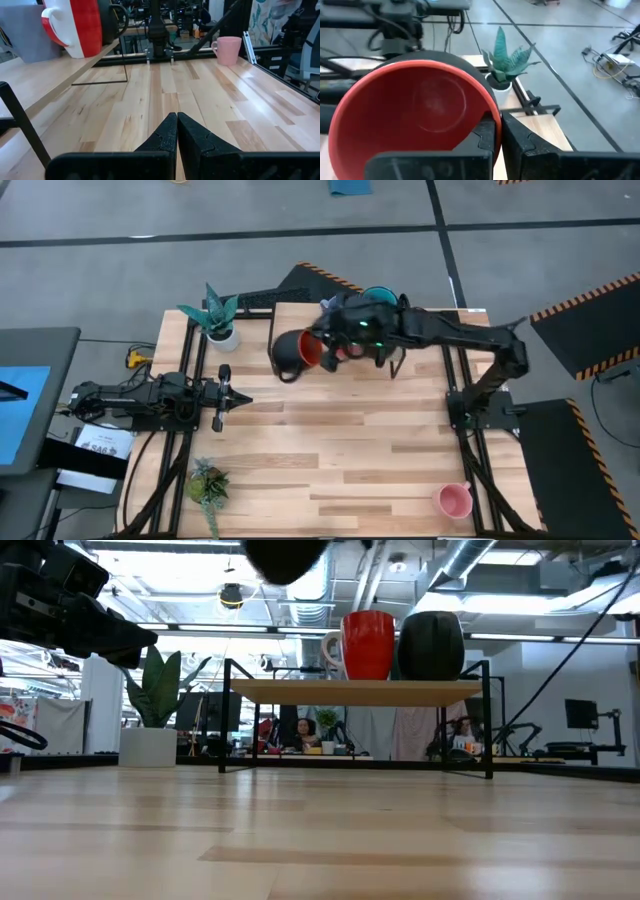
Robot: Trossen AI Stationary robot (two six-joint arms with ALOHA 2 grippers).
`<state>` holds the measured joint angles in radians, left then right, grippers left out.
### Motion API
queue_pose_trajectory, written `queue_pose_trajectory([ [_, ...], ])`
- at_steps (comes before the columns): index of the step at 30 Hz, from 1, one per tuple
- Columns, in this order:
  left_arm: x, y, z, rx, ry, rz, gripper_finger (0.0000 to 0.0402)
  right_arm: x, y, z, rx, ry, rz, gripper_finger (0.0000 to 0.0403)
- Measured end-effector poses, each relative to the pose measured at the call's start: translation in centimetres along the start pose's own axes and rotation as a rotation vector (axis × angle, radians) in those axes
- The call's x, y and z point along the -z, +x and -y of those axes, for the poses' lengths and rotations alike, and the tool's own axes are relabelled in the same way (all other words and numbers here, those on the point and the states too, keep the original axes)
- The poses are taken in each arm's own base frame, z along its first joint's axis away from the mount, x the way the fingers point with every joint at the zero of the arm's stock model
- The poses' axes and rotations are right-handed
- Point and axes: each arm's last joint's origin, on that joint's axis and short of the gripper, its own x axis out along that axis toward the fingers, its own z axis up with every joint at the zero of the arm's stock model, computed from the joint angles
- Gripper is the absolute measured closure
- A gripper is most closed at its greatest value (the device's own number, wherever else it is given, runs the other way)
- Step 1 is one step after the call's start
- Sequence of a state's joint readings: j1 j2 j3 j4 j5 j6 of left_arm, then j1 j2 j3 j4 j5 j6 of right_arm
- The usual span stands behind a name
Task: Place coffee mugs
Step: Put the black orange mug on the shelf
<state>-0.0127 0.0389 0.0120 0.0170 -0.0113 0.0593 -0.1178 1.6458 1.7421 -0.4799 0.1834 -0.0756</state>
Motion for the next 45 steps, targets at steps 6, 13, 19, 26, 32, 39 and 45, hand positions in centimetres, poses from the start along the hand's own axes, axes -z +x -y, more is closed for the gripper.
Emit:
queue_pose_trajectory([
  [6,0.1,0.0,0.0,0.000,0.000,-0.008,0.0401,-0.3,4.7,0.7,0.048,-0.007,-0.136,0.0370],
  [13,0.2,0.1,0.0,0.002,0.000,-0.021,0.0401,-1.0,7.5,3.6,0.185,0.035,-0.256,0.0370],
  [19,0.3,0.2,0.0,0.002,0.000,-0.033,0.0401,0.4,9.7,5.4,0.274,0.050,-0.356,0.0370],
  [26,0.5,0.4,0.0,0.004,0.001,-0.060,0.0401,2.3,11.2,6.9,0.322,0.059,-0.446,0.0370],
  [32,0.5,0.4,0.0,0.004,0.001,-0.068,0.0401,2.4,11.3,7.3,0.337,0.067,-0.446,0.0370],
  [39,0.5,0.4,0.0,0.004,0.001,-0.066,0.0401,3.0,11.2,7.6,0.360,0.068,-0.499,0.0363],
  [45,0.5,0.4,0.0,0.004,0.001,-0.066,0.0401,3.0,11.2,7.9,0.367,0.080,-0.497,0.0359],
])
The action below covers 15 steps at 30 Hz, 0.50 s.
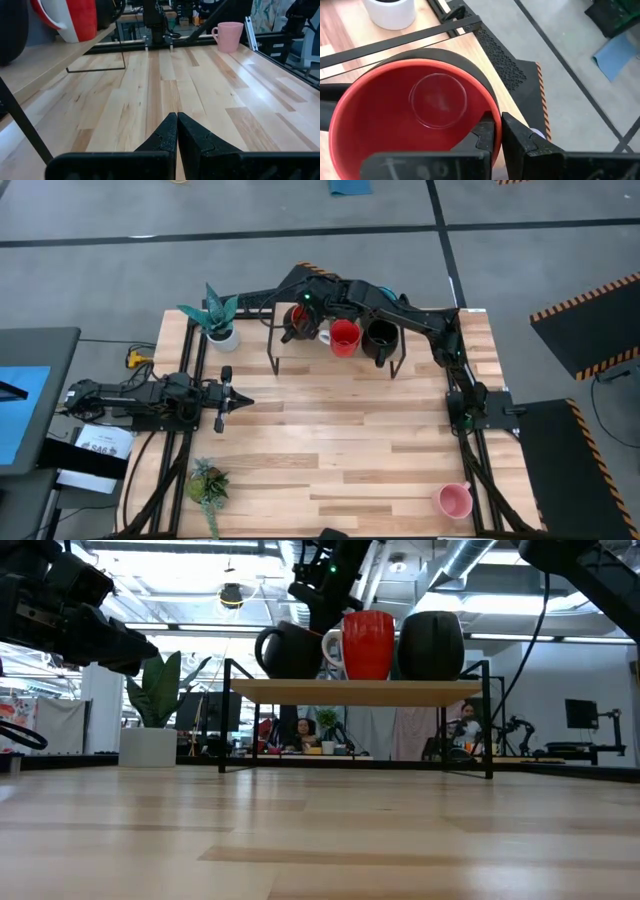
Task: Place coffee mugs
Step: Put the black orange mug on the shelf
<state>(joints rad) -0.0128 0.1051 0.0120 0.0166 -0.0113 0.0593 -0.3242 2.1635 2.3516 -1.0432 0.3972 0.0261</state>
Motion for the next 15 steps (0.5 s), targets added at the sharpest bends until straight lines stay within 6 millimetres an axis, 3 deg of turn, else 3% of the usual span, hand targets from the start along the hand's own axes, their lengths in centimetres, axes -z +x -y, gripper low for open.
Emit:
queue_pose_trajectory([
  [15,0.00,0.00,0.00,0.000,0.000,0.000,0.0401,-0.05,0.06,0.17,-0.003,-0.018,0.003,0.0340],
])
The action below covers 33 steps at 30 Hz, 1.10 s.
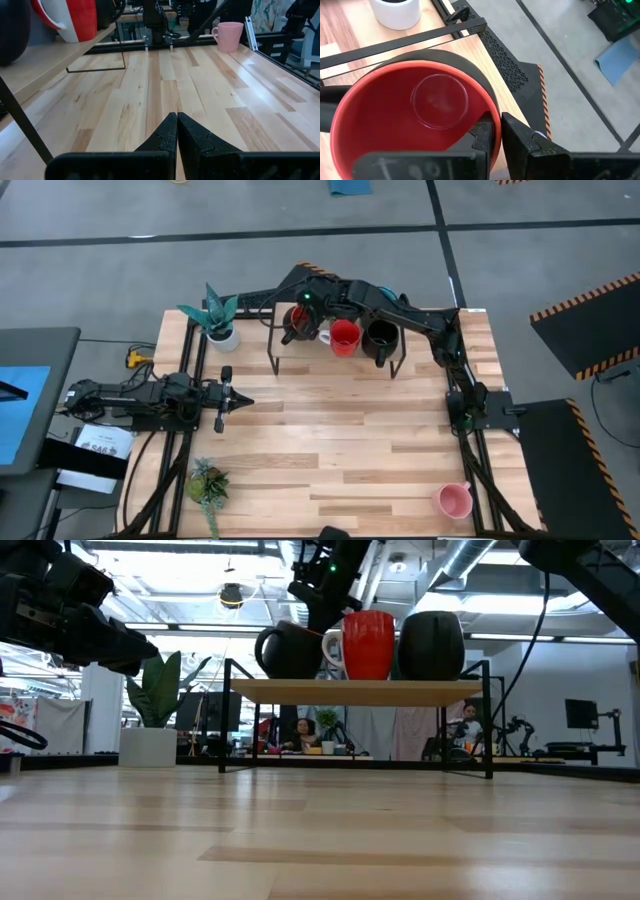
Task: Place coffee mugs
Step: Put the black orange mug on the shelf, then put the pink mug on the shelf
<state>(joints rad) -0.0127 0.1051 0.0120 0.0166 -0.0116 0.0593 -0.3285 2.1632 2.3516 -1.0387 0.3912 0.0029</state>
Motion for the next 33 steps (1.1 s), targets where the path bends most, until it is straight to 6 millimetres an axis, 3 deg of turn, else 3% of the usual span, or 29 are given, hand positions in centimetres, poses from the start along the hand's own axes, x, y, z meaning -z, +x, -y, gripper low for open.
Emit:
queue_pose_trajectory([
  [6,0.00,0.00,0.00,0.000,0.000,0.000,0.0401,0.00,0.16,0.46,0.006,0.028,-0.003,0.0321],
  [19,0.00,0.00,0.00,0.000,0.000,0.000,0.0401,-0.41,0.12,0.66,0.011,0.042,0.037,0.0200],
  [33,0.00,0.00,0.00,0.000,0.000,0.000,0.0402,-0.62,0.01,0.92,0.046,0.001,0.056,0.0197],
])
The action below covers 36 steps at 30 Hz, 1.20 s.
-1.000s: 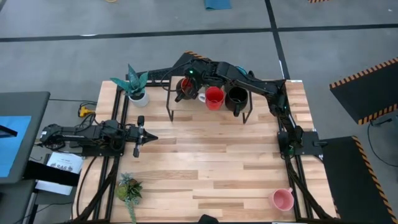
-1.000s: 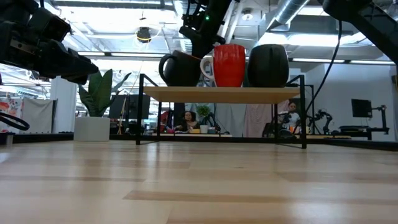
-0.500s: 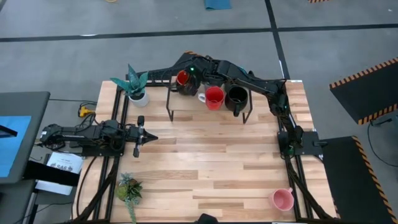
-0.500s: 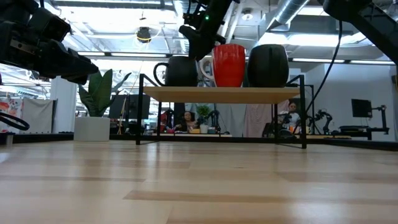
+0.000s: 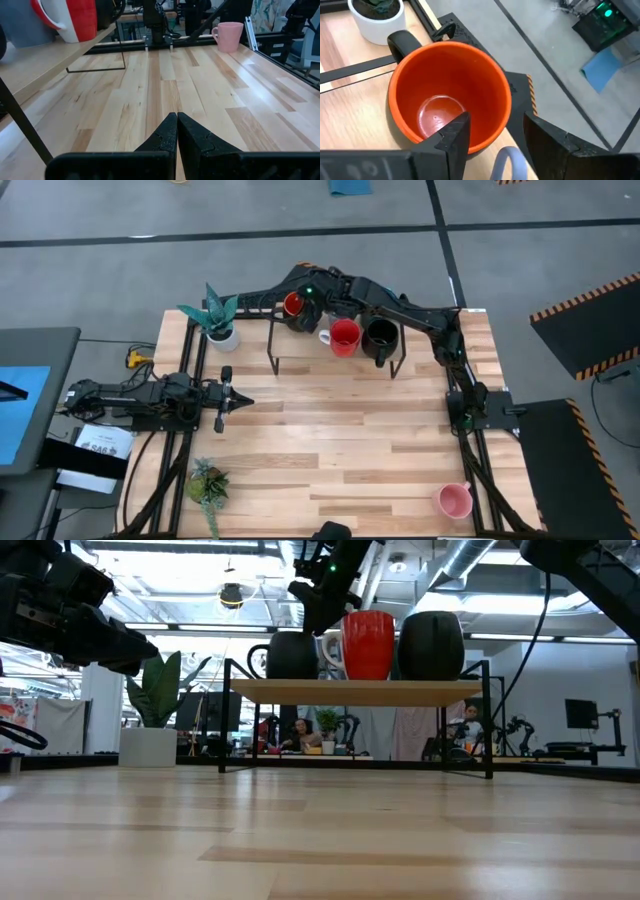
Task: Place coffee mugs
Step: Put the pink mug on the shelf
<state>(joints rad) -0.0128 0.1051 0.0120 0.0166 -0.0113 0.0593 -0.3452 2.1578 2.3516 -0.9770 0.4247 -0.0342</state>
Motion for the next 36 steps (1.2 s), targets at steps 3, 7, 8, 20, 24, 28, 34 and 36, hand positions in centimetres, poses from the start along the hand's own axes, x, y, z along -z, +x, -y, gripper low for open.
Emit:
queue_pose_trajectory([
  [3,0.0,0.0,0.0,0.000,0.000,0.000,0.0401,-0.1,-0.2,0.1,0.006,-0.020,0.011,0.0200],
  [7,0.0,0.0,0.0,0.000,0.000,0.000,0.0401,-0.5,-1.0,0.6,0.011,-0.056,0.044,0.0200],
  [8,0.0,0.0,0.0,0.000,0.000,0.000,0.0401,-0.7,-1.5,0.9,0.012,-0.056,0.061,0.0200],
  [20,0.0,0.0,0.0,0.000,0.000,0.000,0.0402,1.2,-10.1,1.4,-0.353,-0.116,-0.056,0.0200],
  [24,0.0,0.0,0.0,0.000,0.000,0.001,0.0401,3.6,-12.8,-1.3,-0.538,-0.224,-0.257,0.0201],
  [28,0.0,0.0,0.0,0.000,0.000,0.001,0.0401,5.3,-15.3,-5.5,-0.640,-0.310,-0.340,0.0201],
  [34,0.0,0.0,0.0,0.000,0.000,0.000,0.0401,9.2,-19.6,-11.6,-0.776,-0.491,-0.406,0.0201],
  [36,0.0,0.0,0.0,0.000,0.000,0.001,0.0401,10.9,-20.5,-12.9,-0.768,-0.503,-0.446,0.0201],
])
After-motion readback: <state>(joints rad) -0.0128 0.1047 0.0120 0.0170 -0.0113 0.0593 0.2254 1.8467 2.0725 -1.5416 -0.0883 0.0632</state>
